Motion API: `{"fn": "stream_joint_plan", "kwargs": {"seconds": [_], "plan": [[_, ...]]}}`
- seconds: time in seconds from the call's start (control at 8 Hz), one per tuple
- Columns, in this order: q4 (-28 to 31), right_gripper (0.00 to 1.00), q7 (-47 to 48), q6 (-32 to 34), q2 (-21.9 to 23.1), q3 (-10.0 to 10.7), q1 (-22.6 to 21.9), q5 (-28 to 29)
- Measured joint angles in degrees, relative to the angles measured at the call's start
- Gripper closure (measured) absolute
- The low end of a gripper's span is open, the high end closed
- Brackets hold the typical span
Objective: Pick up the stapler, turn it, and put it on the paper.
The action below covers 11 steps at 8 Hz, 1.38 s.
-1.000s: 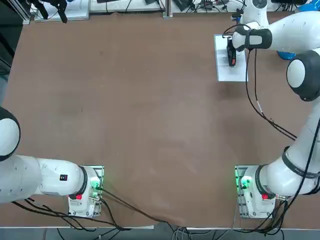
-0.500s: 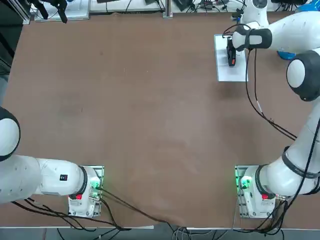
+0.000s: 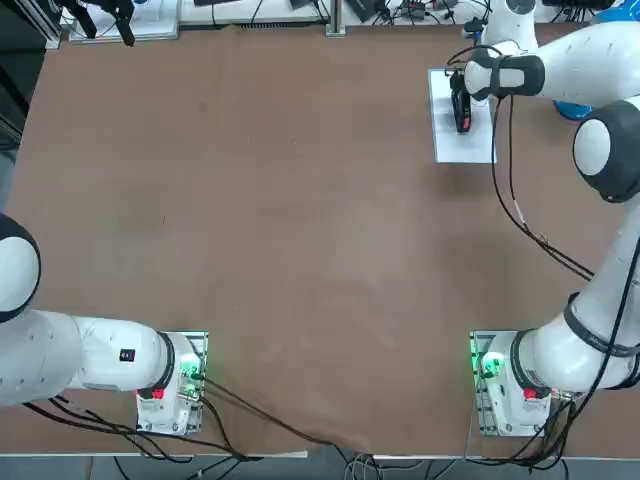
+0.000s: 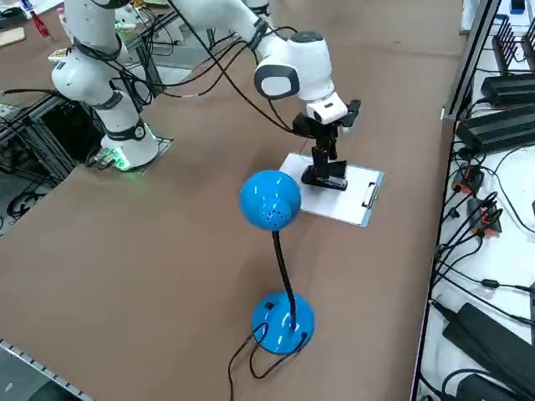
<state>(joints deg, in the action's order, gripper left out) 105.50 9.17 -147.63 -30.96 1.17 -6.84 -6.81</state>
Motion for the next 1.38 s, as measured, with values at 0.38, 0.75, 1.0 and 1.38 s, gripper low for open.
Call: {"fn": "stream_joint_plan", "kwargs": {"seconds": [0.38, 0.75, 1.0, 1.38], "plan": [[-3.95, 0.00, 0.00, 12.91, 4.23, -0.17, -0.03, 0.22], [-11.43, 0.00, 0.03, 31.48, 11.56, 0.45, 0.55, 1.60], [-13.46, 0.00, -0.16, 37.46, 16.20, 0.58, 2.92, 5.42], [-13.80, 0.00, -0.25, 45.51, 22.36, 0.48, 4.26, 6.61]]}}
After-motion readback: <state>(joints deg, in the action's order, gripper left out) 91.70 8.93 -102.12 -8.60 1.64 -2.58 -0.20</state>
